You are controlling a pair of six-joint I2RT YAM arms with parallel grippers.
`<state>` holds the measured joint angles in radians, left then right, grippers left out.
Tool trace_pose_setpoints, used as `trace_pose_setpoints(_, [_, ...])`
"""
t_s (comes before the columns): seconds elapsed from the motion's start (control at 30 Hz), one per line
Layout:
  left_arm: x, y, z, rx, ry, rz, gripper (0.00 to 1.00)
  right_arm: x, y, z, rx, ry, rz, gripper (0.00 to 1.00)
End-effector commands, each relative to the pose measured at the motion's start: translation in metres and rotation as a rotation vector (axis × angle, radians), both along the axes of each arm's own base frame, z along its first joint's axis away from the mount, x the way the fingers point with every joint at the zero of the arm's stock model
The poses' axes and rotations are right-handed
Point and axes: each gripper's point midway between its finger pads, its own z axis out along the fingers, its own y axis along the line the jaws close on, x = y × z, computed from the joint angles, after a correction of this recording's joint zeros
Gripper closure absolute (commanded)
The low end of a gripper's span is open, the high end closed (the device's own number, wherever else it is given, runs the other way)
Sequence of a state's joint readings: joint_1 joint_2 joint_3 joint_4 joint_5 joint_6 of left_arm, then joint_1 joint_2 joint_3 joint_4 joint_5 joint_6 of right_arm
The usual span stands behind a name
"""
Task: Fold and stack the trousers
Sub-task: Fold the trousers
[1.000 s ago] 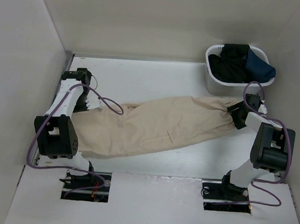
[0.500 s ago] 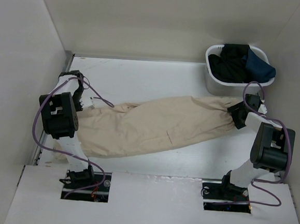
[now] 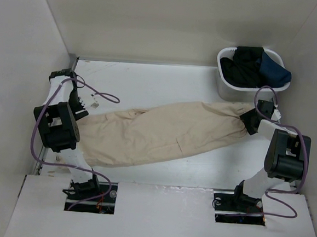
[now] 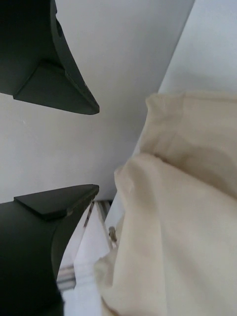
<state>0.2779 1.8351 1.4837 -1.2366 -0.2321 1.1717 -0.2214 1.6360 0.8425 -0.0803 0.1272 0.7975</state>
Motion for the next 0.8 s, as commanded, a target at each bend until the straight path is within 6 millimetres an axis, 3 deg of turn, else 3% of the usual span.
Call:
trace_pose_setpoints(0.0, [-0.031,-0.014,0.009,-0.153,0.102,0.053,0.41,-0.006,-0.001,-0.005,-0.031,0.018,0.015,0.36])
trace_pose_setpoints(0.17, [-0.018,0.011,-0.011,-0.133,0.101,0.137,0.4,-0.006,-0.001,-0.003,-0.032,0.015,0.014,0.36])
trace_pose_setpoints(0.43, [-0.045,0.003,-0.035,-0.171,0.24,0.13,0.45,-0.009,-0.004,0.001,-0.038,0.011,0.009,0.35])
trace_pose_setpoints(0.7, [-0.065,0.002,-0.047,-0.176,0.346,0.141,0.59,-0.006,-0.007,0.004,-0.043,0.006,0.004,0.35])
trace_pose_setpoints(0.77, [-0.066,0.004,-0.051,-0.163,0.363,0.151,0.71,-0.005,-0.005,0.003,-0.042,0.008,0.005,0.35])
